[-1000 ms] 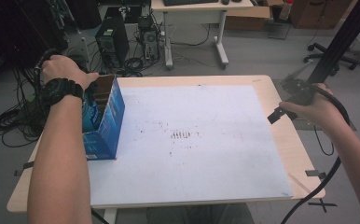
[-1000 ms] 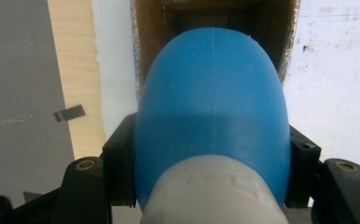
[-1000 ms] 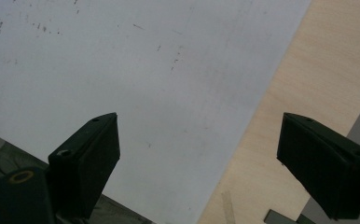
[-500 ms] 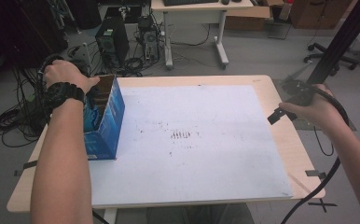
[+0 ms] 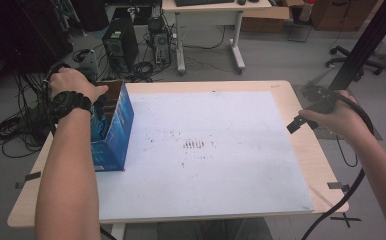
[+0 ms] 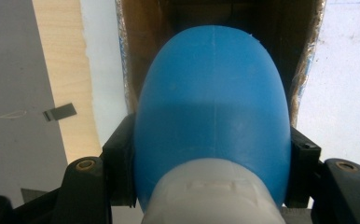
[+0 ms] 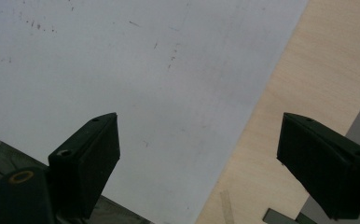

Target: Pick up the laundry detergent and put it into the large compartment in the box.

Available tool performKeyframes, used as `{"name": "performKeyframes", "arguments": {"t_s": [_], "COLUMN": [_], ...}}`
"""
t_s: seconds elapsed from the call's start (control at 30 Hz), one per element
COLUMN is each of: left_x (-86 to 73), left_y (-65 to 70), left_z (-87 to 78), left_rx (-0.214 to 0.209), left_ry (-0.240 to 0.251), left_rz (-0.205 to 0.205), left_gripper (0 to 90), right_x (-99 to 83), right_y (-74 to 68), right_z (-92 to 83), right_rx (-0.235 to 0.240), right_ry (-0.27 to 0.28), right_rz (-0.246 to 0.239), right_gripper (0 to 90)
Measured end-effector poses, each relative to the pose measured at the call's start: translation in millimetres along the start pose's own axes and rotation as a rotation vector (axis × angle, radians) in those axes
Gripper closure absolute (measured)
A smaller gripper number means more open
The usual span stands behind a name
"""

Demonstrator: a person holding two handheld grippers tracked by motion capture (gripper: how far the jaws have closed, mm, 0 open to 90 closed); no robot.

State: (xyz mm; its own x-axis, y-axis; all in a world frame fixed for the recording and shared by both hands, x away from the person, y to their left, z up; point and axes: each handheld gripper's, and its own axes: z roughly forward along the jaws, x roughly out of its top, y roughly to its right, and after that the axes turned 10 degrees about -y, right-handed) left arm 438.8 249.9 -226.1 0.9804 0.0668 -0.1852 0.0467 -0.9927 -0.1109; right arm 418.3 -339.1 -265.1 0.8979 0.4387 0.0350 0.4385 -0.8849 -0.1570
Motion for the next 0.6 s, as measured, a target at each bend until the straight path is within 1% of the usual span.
{"name": "performKeyframes", "arguments": {"t_s": [0.23,0.3,0.47,0.6], "left_x": [1.1,1.4,2.3,3.2], "left_y": [-0.6,-1.1,-1.4,-0.9], "left_z": [4.7,5.8,8.5,11.4], "left_rx": [-0.008,-0.015,-0.008,-0.013], "left_ry": [-0.007,-0.005,-0.011,-0.014], "left_rz": [0.002,-0.004,0.002,0.005], "left_gripper": [37.8,37.7,37.7,37.8], "right_x": [0.3,0.3,0.1,0.5], "right_y": [-0.6,-0.7,-0.9,-1.5], "right_z": [1.2,1.2,1.3,1.8], "right_rx": [0.000,0.000,-0.004,-0.008], "right_ry": [-0.003,-0.003,-0.007,-0.009], "right_rz": [0.001,0.001,0.003,-0.001], "right_gripper": [13.0,13.0,13.0,13.0]}}
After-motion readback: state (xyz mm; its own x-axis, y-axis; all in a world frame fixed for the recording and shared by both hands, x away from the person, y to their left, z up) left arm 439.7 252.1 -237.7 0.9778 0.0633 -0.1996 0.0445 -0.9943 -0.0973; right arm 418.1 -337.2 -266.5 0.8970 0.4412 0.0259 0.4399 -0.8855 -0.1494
